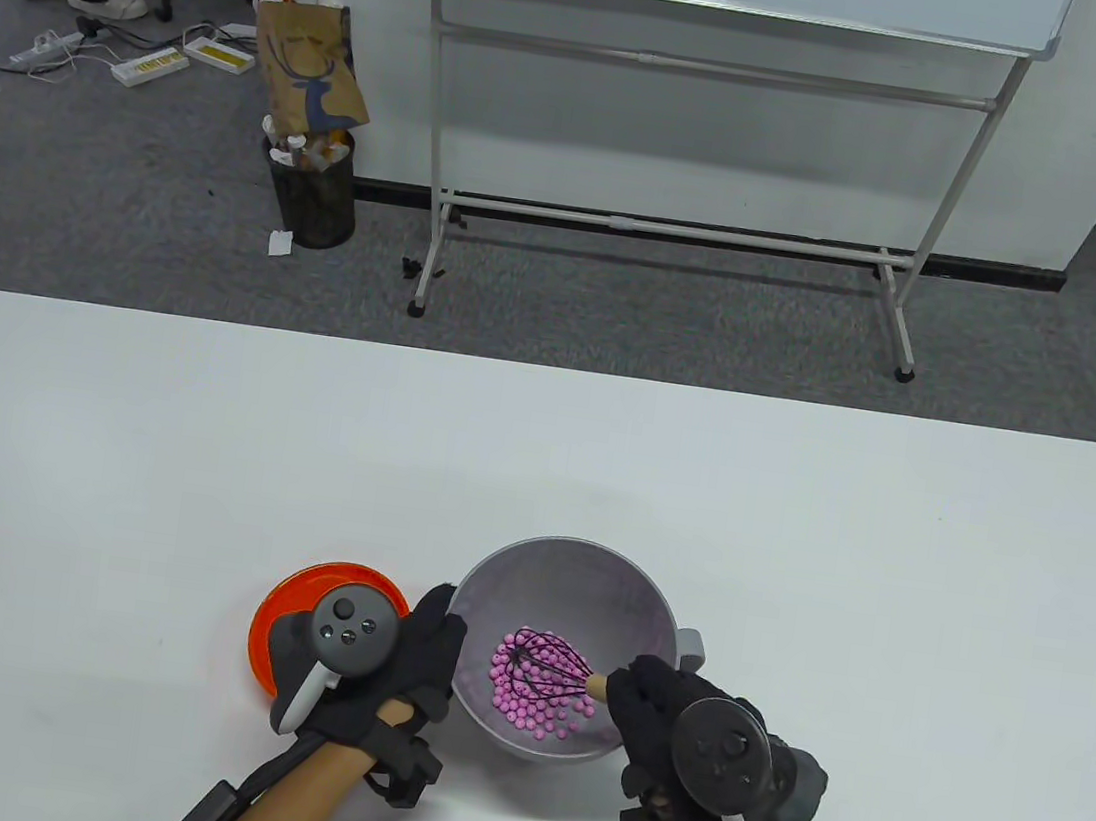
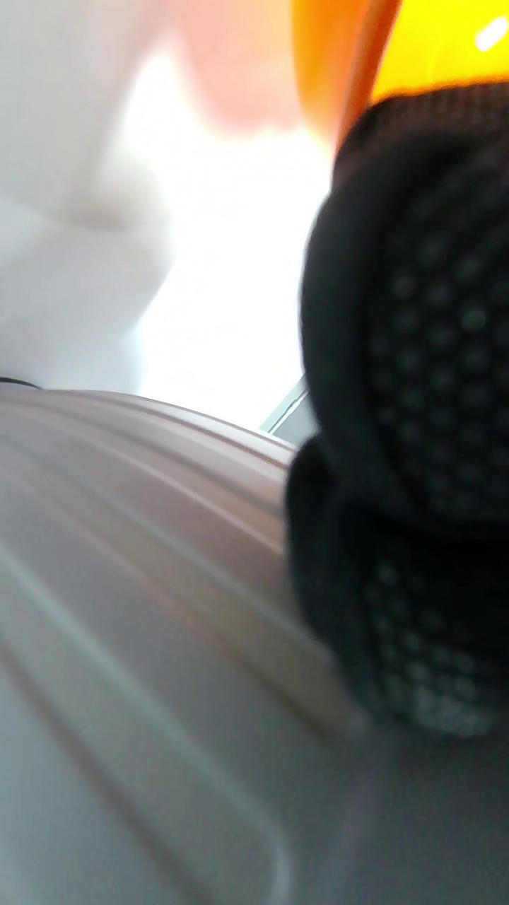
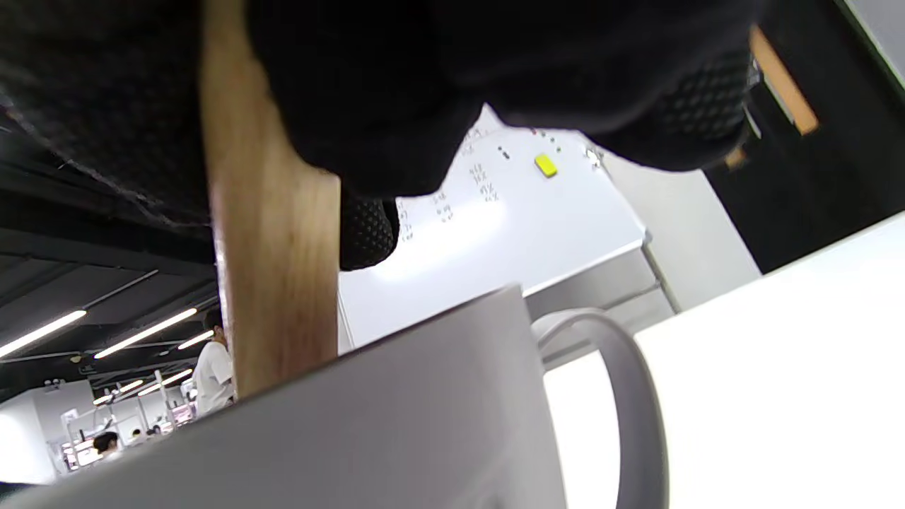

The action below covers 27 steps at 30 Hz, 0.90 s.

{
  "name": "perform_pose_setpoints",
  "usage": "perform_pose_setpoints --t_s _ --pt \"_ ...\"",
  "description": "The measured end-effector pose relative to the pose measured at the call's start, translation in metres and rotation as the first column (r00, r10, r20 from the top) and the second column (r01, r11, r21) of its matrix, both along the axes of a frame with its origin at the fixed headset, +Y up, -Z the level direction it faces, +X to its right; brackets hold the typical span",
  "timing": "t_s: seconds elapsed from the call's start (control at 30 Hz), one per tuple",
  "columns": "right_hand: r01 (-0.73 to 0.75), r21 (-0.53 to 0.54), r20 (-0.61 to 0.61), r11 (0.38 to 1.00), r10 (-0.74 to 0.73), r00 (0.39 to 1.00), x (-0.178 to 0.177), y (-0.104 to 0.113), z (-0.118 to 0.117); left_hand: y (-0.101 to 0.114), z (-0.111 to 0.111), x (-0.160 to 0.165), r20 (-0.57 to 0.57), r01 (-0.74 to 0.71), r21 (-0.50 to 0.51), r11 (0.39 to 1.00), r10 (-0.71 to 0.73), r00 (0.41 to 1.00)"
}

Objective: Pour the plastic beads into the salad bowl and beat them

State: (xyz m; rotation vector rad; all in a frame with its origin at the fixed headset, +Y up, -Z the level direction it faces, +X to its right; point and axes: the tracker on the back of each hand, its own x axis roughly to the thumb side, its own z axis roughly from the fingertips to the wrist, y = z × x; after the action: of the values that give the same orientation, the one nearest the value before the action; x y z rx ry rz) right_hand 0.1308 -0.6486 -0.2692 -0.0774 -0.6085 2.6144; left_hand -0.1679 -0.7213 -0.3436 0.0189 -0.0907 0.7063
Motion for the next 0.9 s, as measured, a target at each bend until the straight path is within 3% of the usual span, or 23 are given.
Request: perform_pose_setpoints --t_s 0.2,0.37,0.53,0.63,0.9 --pt "-0.162 0.070 0.051 0.984 0.158 0.986 -0.005 0.008 0.009 0.000 0.000 0.000 0.000 0.000 0.000 1.000 0.000 1.000" --pt "-0.222 0.058 0.042 0.973 0.220 0.975 -0.010 0.018 0.017 0.000 0.000 0.000 -0.001 0.000 0.000 1.000 0.000 1.000" --pt "-0.123 -0.033 -0.052 0.992 0.121 0.991 -0.008 0.027 0.020 0.000 0.000 0.000 0.000 -0.001 -0.002 1.000 0.001 1.000" --pt "0.008 -0.101 -0.105 0.995 -0.018 0.994 -0.006 0.018 0.015 0.000 0.000 0.000 -0.001 -0.002 -0.002 1.000 0.002 1.000" --pt "0.018 -0.019 -0.016 1.000 -0.018 1.000 -0.002 -0.002 0.001 0.000 0.000 0.000 -0.001 0.000 0.000 1.000 0.000 1.000"
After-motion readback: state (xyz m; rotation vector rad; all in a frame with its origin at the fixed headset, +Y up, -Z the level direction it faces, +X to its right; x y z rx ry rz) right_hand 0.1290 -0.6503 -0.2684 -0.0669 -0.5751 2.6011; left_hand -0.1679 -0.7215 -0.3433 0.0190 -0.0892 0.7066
